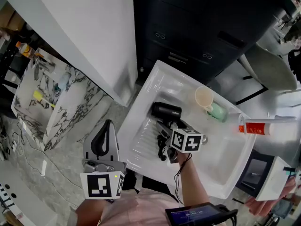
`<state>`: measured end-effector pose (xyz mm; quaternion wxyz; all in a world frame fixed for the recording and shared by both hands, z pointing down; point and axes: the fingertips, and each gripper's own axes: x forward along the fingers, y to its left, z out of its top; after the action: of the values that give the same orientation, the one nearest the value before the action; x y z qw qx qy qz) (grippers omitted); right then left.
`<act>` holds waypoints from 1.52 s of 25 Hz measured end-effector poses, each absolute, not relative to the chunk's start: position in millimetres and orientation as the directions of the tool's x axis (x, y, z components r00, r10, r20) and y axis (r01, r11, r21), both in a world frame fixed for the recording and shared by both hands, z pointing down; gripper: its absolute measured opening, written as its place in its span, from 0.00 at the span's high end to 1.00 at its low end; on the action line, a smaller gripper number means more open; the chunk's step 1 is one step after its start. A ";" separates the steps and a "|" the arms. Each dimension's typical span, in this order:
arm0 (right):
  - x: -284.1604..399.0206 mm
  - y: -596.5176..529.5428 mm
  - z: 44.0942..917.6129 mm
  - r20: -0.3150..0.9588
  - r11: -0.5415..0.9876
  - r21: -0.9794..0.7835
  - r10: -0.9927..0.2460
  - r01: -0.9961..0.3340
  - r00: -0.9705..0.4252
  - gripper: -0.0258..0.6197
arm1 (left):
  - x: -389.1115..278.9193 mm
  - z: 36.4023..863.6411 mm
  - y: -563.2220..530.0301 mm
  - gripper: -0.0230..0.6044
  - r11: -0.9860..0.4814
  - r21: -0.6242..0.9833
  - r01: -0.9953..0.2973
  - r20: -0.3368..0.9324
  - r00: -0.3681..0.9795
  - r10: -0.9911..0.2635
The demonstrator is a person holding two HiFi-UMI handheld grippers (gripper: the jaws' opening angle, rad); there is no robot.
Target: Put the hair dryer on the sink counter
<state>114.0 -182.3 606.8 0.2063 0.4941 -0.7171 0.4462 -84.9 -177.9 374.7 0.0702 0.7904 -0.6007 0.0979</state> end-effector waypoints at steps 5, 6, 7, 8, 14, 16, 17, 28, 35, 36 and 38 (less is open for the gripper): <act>114.6 -181.6 601.4 0.731 0.109 -0.430 -0.540 -0.896 -0.416 0.28 | -84.9 370.4 -176.1 0.95 -0.274 -0.008 -0.962 0.227 0.265 -0.937; 114.8 -181.2 599.1 0.728 0.111 -0.429 -0.545 -0.896 -0.416 0.28 | -84.8 368.7 -175.3 0.95 -0.276 -0.008 -0.961 0.223 0.267 -0.937; 115.0 -180.6 596.4 0.724 0.114 -0.427 -0.551 -0.897 -0.414 0.28 | -84.5 366.5 -174.3 0.95 -0.279 -0.009 -0.960 0.219 0.270 -0.938; 115.5 -179.5 593.5 0.721 0.115 -0.424 -0.557 -0.898 -0.412 0.28 | -84.3 363.8 -173.4 0.95 -0.282 -0.010 -0.959 0.213 0.273 -0.938; 116.3 -162.9 558.4 0.693 0.112 -0.412 -0.606 -0.904 -0.391 0.28 | -82.1 335.3 -162.2 0.95 -0.309 -0.008 -0.951 0.156 0.304 -0.940; 112.9 -162.8 529.8 0.650 0.130 -0.413 -0.651 -0.901 -0.392 0.28 | -78.6 320.9 -159.8 0.95 -0.326 -0.006 -0.945 0.117 0.323 -0.939; 109.3 -163.4 511.9 0.621 0.149 -0.409 -0.678 -0.900 -0.394 0.28 | -77.1 313.2 -158.6 0.95 -0.335 -0.005 -0.942 0.095 0.333 -0.938; 61.2 -121.0 287.5 0.144 0.327 -0.164 -0.926 -0.931 -0.350 0.68 | -70.2 227.5 -122.5 0.95 -0.408 -0.019 -0.913 -0.081 0.408 -0.909; 61.1 -87.3 252.8 0.043 0.224 -0.041 -0.973 -0.974 -0.226 0.96 | -67.8 201.9 -98.7 0.95 -0.453 -0.026 -0.891 -0.142 0.451 -0.881; 61.5 -83.8 248.2 0.032 0.217 -0.027 -0.975 -0.976 -0.218 0.96 | -67.0 200.5 -96.2 0.95 -0.458 -0.025 -0.889 -0.144 0.456 -0.878; 62.1 -77.1 239.4 0.009 0.210 -0.006 -0.978 -0.978 -0.210 0.96 | -65.2 198.1 -91.9 0.95 -0.466 -0.027 -0.884 -0.149 0.465 -0.873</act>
<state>62.1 -77.1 239.4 0.0014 0.6285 -0.7778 0.0052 -65.2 -91.9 198.1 -0.0503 0.8543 -0.5142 -0.0570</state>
